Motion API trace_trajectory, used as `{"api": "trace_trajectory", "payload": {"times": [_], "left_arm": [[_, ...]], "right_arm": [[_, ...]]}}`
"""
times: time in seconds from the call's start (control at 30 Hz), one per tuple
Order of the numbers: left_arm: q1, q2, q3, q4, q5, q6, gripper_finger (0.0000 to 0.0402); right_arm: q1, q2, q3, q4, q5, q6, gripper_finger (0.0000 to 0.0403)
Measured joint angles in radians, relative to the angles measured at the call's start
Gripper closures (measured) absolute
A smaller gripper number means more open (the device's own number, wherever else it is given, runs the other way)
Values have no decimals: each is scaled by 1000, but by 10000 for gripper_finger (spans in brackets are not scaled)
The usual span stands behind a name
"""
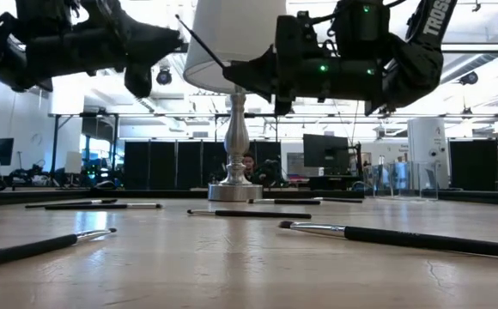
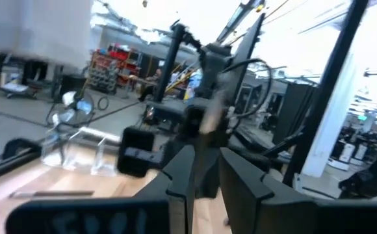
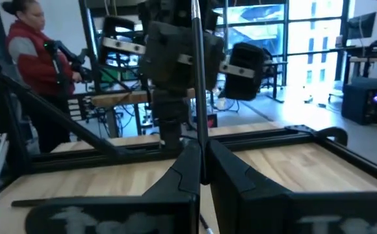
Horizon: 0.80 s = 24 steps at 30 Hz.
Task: Put items in baskets/containers
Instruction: Put the eyeshadow brush into the transparent organizer
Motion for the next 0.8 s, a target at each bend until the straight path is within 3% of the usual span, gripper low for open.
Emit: {"api": "trace_trajectory", "payload": {"times": [0.3, 0.63, 0.8], "left_arm": [[-9, 37, 41, 18, 4, 31, 339], [-14, 168, 114, 117, 56, 121, 339], [-20, 222, 115, 167, 58, 146, 366]], "right_arm": [[1, 0, 15, -7, 3, -5, 392], [12, 3, 32, -25, -4, -20, 392], [14, 3, 32, -21, 1, -32, 392]]}}
